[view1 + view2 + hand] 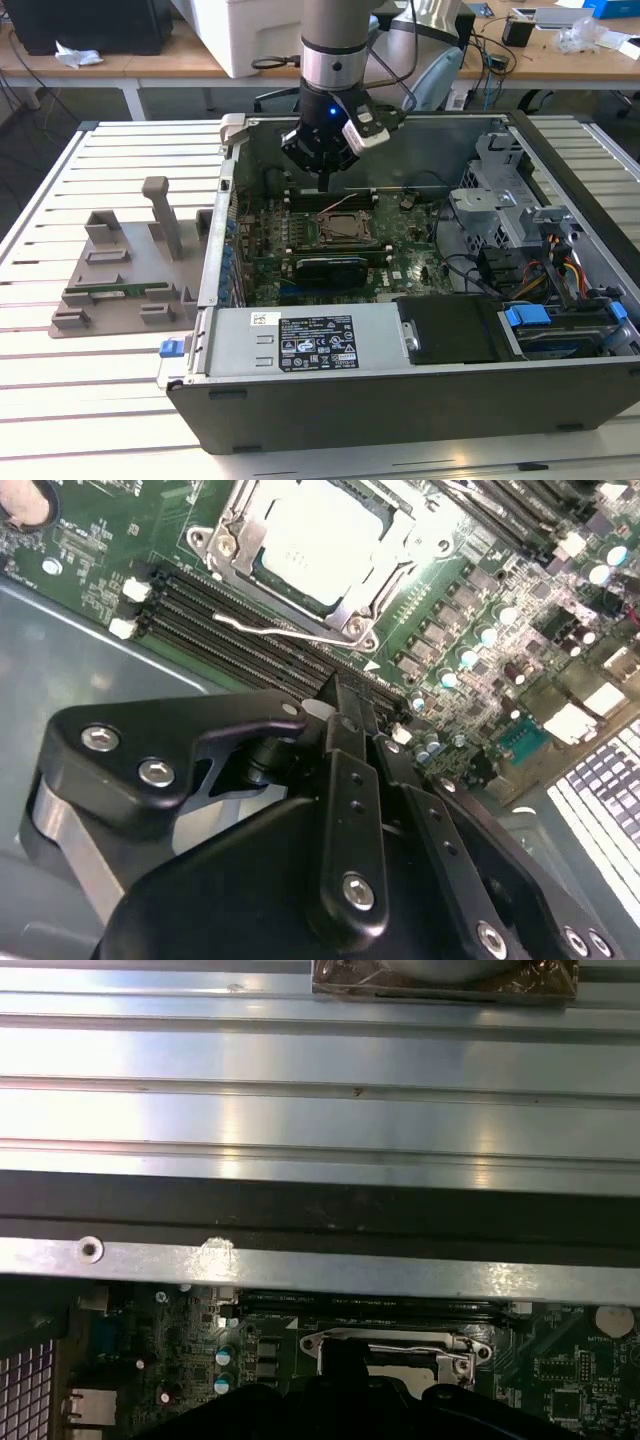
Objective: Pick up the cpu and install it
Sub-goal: 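Install the first cpu locking lever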
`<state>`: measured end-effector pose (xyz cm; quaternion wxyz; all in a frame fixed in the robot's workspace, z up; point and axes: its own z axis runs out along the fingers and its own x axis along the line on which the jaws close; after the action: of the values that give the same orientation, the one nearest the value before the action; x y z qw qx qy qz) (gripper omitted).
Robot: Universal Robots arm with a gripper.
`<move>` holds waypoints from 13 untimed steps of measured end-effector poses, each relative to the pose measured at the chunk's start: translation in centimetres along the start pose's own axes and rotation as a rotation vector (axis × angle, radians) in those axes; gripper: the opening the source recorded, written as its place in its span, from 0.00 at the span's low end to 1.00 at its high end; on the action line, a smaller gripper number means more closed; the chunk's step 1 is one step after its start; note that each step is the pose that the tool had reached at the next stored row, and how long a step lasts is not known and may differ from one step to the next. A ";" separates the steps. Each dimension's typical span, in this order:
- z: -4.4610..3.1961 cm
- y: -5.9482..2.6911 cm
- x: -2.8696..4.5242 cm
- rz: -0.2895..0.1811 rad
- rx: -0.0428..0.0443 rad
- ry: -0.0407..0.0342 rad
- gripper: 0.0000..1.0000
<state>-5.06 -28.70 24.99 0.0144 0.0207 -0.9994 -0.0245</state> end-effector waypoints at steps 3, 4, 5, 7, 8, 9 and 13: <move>0.61 -0.01 -0.05 -0.008 0.0002 0.0004 0.11; 0.81 0.00 -0.12 -0.011 0.0004 0.0005 0.11; 1.02 0.08 -0.25 -0.014 0.0021 0.0010 0.11; 1.43 0.32 -0.66 -0.019 0.0025 0.0010 0.11; 1.57 0.39 -0.80 -0.021 0.0025 0.0010 0.11; 1.73 0.45 -0.95 -0.023 0.0024 0.0010 0.11; 2.26 0.55 -1.55 -0.029 0.0030 0.0016 0.11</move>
<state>-3.61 -27.98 22.72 0.0148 0.0354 -0.9990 -0.0233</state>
